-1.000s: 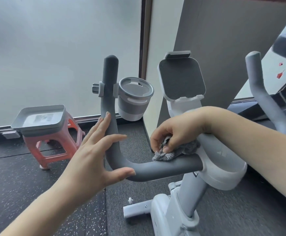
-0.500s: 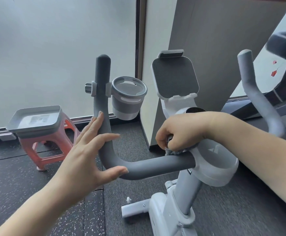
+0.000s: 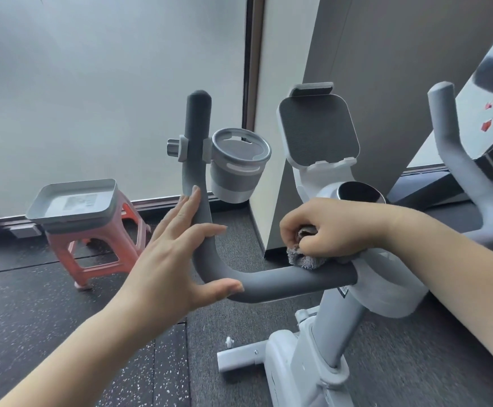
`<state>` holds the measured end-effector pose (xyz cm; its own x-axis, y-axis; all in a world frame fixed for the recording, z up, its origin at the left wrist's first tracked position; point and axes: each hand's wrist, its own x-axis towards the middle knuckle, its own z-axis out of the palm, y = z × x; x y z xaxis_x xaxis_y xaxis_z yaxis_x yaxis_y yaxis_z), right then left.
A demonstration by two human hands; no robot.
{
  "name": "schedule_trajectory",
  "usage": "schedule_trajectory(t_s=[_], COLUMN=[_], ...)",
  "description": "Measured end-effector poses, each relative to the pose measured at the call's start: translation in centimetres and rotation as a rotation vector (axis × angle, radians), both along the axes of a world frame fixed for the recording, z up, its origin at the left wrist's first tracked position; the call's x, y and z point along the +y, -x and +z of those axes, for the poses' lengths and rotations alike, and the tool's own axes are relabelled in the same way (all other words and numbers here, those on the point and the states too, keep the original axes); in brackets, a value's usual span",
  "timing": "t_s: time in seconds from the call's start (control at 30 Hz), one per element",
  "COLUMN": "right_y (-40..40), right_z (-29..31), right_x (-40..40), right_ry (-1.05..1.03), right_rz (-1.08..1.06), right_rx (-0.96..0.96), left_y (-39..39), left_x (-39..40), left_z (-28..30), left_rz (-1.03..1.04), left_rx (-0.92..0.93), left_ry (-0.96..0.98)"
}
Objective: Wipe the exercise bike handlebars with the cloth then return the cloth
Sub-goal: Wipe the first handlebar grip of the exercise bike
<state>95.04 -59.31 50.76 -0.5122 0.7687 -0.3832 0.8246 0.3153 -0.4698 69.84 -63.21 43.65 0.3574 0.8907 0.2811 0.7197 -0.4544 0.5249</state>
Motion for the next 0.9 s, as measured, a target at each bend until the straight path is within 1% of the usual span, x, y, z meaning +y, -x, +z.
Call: schedule_trajectory(t_s=[0.2,0.23,0.3,0.37,0.47,0.53,0.6,0.67,0.8,0.9], right_y=[2.2,2.5,3.1,3.4,3.8,4.3,5.2,6.3,8.2,8.7], right_z=[-0.9,-1.0,-1.0,-1.2,-1.5,-1.3,-0.9,-0.6,-0.1,-0.2], right_x=[-0.2,-0.1,0.1,0.3,0.3,0.0,-0.6,-1.0,-1.4,-1.5], right_ry=[0.015,0.022,0.030,-0.007,-0.024,-0.003,0.021,0.054,0.050,0.013], right_rz=[-0.109,-0.146,-0.280,-0.441,-0.657,-0.732,-0.758,-0.746,-0.708,-0.731], right_rx=[0.117,0.166,0.341,0.531,0.768,0.893,0.984,1.062,1.133,1.123], left_y=[0.0,0.0,0.4,0.9,1.5,1.7,1.6,1.2,0.6,1.0], left_x=[0.2,0.3,0.6,0.8,1.2,1.6,2.4,3.5,5.4,6.4], left_z=[-0.3,-0.4,-0.5,-0.2,1.1,2.4,3.9,5.2,6.7,7.0], left_rz=[-0.012,-0.022,-0.052,-0.076,-0.057,-0.038,-0.055,-0.119,-0.248,-0.292], left_rx=[-0.008,-0.010,-0.010,-0.033,-0.170,-0.268,-0.336,-0.358,-0.309,-0.329], left_ry=[-0.042,-0.046,-0.051,-0.046,-0.012,-0.025,-0.009,0.007,0.098,0.046])
